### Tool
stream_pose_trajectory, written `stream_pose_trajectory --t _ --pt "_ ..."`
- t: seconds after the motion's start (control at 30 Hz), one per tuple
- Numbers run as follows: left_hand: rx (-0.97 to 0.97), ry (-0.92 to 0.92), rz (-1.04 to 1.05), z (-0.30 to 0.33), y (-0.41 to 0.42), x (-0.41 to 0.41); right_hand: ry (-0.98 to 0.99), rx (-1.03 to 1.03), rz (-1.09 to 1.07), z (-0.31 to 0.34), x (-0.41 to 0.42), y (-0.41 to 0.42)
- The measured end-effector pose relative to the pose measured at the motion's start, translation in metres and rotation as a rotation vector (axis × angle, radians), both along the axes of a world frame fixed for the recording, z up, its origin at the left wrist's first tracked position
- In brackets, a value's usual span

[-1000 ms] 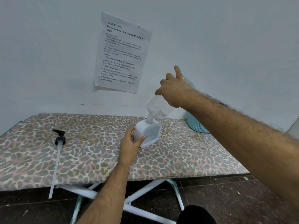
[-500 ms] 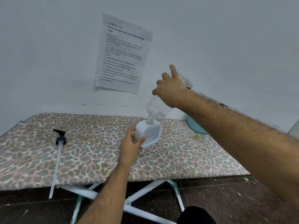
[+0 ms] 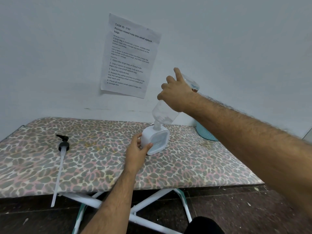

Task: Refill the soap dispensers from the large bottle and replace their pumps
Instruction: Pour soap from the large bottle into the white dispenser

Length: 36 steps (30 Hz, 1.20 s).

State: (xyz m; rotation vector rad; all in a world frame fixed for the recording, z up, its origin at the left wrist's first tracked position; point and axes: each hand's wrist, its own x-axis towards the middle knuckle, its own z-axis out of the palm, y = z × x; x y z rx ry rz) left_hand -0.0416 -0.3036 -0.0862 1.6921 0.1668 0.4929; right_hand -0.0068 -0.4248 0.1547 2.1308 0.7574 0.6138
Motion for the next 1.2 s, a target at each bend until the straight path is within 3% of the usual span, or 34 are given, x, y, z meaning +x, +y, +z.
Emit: stream_pose_trajectory --t 0.67,1.2 --pt "-0.009 0.013 -0.001 0.0004 -0.0005 0.0004 -0.032 -0.071 -0.01 0.0006 -0.0065 0.0086" --pt "0.02 0.014 0.009 0.0004 -0.0007 0.0003 -0.063 0.0 0.048 -0.004 0.0007 0.0023"
